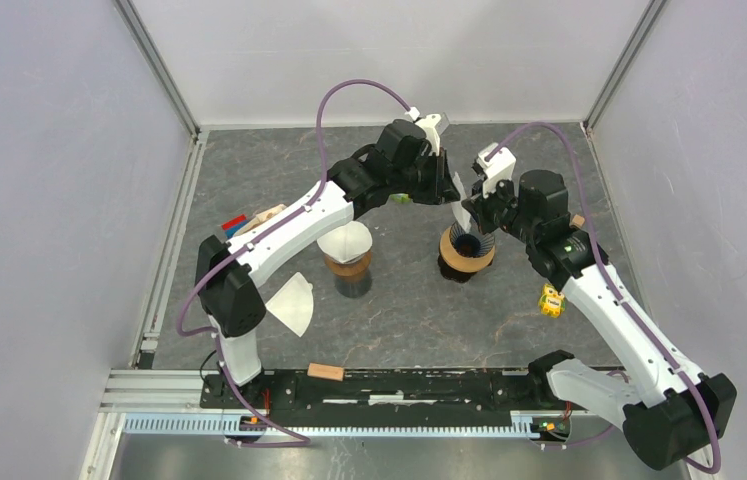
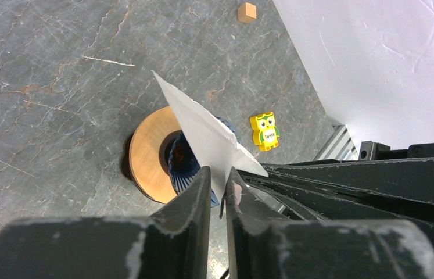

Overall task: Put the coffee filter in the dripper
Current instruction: Place the coffee filter in the coffee dripper.

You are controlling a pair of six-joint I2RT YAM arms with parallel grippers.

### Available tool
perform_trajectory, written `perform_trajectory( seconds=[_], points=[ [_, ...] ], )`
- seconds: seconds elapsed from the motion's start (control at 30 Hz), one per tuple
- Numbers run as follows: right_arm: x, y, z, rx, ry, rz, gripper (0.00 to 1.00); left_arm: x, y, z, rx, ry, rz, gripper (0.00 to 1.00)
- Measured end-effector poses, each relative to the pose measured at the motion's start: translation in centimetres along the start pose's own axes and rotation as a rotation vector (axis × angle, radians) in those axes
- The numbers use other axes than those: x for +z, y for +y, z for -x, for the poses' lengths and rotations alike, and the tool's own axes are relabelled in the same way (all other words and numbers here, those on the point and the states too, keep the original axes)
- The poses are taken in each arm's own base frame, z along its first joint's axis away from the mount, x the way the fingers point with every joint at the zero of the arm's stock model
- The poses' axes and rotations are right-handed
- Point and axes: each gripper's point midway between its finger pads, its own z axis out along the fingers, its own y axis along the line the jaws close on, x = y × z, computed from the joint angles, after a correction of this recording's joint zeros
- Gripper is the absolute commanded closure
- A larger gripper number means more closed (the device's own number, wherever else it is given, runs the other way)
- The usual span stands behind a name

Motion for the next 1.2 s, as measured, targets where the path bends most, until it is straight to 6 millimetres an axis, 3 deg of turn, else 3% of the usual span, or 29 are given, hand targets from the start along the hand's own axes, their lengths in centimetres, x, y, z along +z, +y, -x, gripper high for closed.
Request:
perform_trajectory(
  seconds=[0.17,1.0,1.2],
  points=[
    [-0.1,-0.1,0.0,-0.006,-0.002,-0.004,1.00,0.0,0.0,0.0,0.000,0.000,0.000,0.97],
    [-2.1,-3.8,0.5,-0.130,0.018,-0.200,1.00,-0.5,1.0,-0.1,0.181,-0.018,0.028,0.98],
    [-2.2,-3.2,0.7,-0.139,0.009,-0.165,0.89,-0.4,1.0,-0.1,0.194,-0.023,0.039,0.98]
  ],
)
